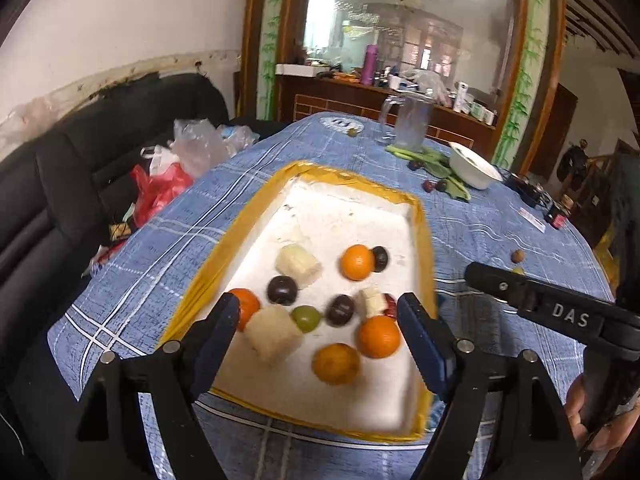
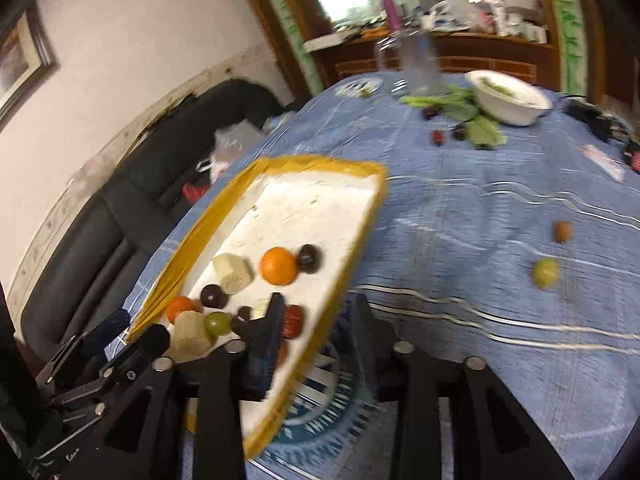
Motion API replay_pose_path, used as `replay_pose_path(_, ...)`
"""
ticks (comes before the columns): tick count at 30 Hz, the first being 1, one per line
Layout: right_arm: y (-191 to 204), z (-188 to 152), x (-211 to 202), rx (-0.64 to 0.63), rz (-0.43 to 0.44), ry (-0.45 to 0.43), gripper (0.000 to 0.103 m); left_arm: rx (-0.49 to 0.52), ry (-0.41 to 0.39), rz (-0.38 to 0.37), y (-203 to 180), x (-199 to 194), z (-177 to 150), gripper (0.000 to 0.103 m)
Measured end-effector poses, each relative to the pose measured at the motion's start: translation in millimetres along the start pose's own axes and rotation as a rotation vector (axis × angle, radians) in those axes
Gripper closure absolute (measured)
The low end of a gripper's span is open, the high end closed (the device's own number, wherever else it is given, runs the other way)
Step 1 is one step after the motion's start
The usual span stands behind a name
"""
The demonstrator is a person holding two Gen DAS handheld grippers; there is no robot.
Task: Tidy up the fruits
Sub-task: 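Carry the plum and jujube over the tray and open both grippers to drop them, then move both open grippers toward the last green grape and tan fruit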
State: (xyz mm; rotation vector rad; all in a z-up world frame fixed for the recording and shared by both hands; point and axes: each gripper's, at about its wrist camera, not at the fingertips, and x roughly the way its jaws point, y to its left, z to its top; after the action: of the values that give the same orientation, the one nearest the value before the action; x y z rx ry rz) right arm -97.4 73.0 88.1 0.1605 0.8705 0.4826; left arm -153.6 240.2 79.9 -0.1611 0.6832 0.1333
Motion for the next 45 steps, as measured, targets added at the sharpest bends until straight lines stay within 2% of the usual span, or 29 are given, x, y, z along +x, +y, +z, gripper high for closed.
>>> replay_pose_path(3, -15, -10, -22, 0.009, -0.047, -0.035, 0.049, 0.034, -0.014, -0.005, -19, -10, -2, 0.018)
replay_pose_path(10, -48, -40, -65, 0.057, -0.124, -0.077, 0.038, 0.116, -0.015, -0.046, -66, -25, -6, 0.017)
replay_pose_path(15, -66, -57, -87, 0.089, -0.184, -0.103, 0.036, 0.148, 0.009, -0.038, -89, -31, -13, 0.017)
replay_pose_path(26, -68, -71, -97, 0.101, -0.238, -0.125, 0.035, 0.165, -0.006, -0.015, -96, -40, -17, 0.015)
replay_pose_path(36, -68, -74, -86, 0.089, -0.238, -0.098, 0.033, 0.166, 0.000, -0.001, -94, -37, -16, 0.015)
replay_pose_path(41, -78, -75, -83, 0.091, -0.267, -0.082, 0.033, 0.141, -0.014, -0.031, -89, -31, -14, 0.013)
replay_pose_path(45, -92, -73, -85, 0.128, -0.289, -0.077, 0.034, 0.116, 0.012, -0.067, -91, -20, -10, 0.013)
